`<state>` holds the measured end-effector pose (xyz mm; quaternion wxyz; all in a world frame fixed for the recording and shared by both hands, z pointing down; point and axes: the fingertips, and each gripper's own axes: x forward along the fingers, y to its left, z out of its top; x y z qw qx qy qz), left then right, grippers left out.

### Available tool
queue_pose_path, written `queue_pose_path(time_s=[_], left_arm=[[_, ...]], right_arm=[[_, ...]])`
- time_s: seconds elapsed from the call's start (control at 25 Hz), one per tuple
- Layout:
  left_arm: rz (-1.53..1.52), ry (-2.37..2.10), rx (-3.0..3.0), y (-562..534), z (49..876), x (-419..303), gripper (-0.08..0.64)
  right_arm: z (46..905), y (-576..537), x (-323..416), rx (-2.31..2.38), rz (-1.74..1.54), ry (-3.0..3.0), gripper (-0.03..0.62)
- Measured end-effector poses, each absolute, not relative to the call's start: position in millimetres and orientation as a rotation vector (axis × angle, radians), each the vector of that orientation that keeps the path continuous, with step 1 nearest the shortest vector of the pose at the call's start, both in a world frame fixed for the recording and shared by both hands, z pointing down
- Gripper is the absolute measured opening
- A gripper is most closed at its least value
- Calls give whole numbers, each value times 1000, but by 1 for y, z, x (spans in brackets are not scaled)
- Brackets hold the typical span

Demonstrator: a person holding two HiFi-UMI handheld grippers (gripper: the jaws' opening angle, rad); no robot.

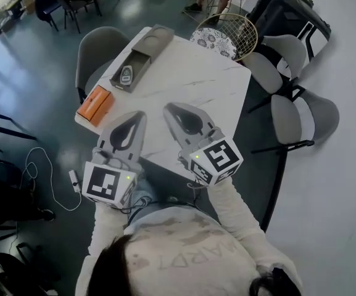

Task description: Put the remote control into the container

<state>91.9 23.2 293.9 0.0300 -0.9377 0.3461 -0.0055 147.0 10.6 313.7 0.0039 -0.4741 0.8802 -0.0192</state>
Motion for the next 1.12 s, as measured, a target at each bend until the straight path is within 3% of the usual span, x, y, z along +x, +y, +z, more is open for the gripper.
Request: queue_pose_path(time_s=[1.12], left_arm=[[-29, 916, -2872, 86, 265, 103, 15]], right_arm=[[271, 83, 145, -1514, -56, 2599, 35]])
